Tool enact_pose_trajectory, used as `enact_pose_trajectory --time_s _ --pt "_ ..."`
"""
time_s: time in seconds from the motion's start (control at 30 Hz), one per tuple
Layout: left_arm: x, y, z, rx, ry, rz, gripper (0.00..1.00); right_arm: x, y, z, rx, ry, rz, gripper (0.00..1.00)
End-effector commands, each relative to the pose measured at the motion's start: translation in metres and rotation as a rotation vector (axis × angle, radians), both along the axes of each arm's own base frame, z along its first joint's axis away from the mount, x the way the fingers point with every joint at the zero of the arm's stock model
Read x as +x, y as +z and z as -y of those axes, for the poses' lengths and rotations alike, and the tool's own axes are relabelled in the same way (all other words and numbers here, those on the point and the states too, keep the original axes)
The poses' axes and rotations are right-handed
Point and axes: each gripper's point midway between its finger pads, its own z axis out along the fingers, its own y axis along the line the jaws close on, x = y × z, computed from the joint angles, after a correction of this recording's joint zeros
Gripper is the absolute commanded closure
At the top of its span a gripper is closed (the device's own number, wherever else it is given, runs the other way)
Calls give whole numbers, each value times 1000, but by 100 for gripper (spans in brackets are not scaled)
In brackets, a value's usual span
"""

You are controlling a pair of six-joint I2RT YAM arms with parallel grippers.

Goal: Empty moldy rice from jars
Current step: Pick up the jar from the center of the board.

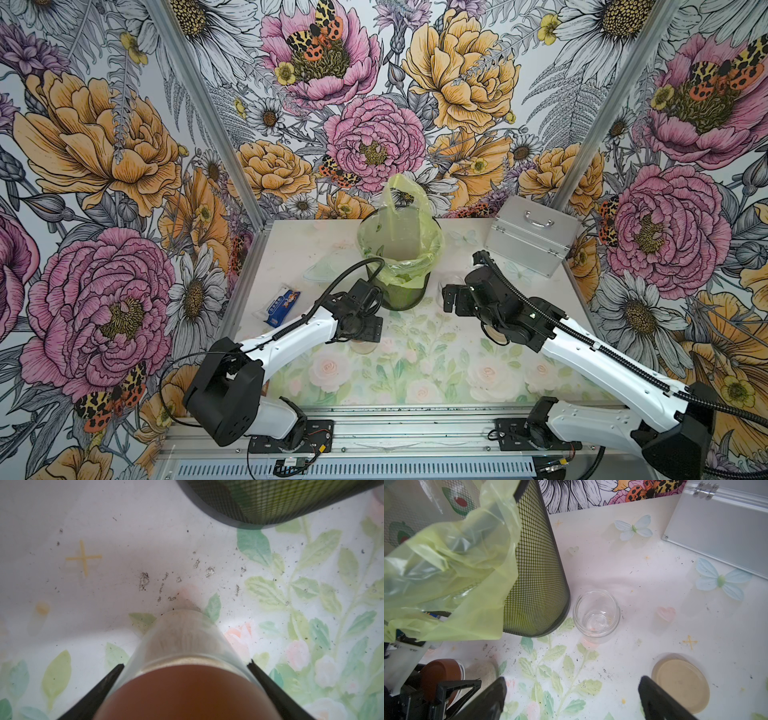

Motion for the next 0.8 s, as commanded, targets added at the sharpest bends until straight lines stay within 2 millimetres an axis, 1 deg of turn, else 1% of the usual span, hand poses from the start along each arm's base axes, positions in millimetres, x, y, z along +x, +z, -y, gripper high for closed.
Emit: enact_pose_trajectory --time_s 0.0,0.17,0.23,0.33,0.37,0.53,0.77 --pt "2 16 3 -62 1 46 45 0 6 -2 18 -5 13 0" --pt "-6 25 0 -76 -2 32 52 -2 8 -7 20 13 13 0" --pt "-10 31 -1 -87 -4 24 53 -4 9 -10 23 27 14 0" --pt "-13 46 0 -108 -19 25 52 -5 9 -14 28 47 9 0" --pt "-14 52 0 -118 -21 24 53 -11 8 -21 26 77 5 0" --pt "-20 75 4 -183 -43 2 54 -25 7 -39 22 187 4 0" --pt "-26 103 12 -269 -73 -10 55 -48 8 -70 89 369 -10 0"
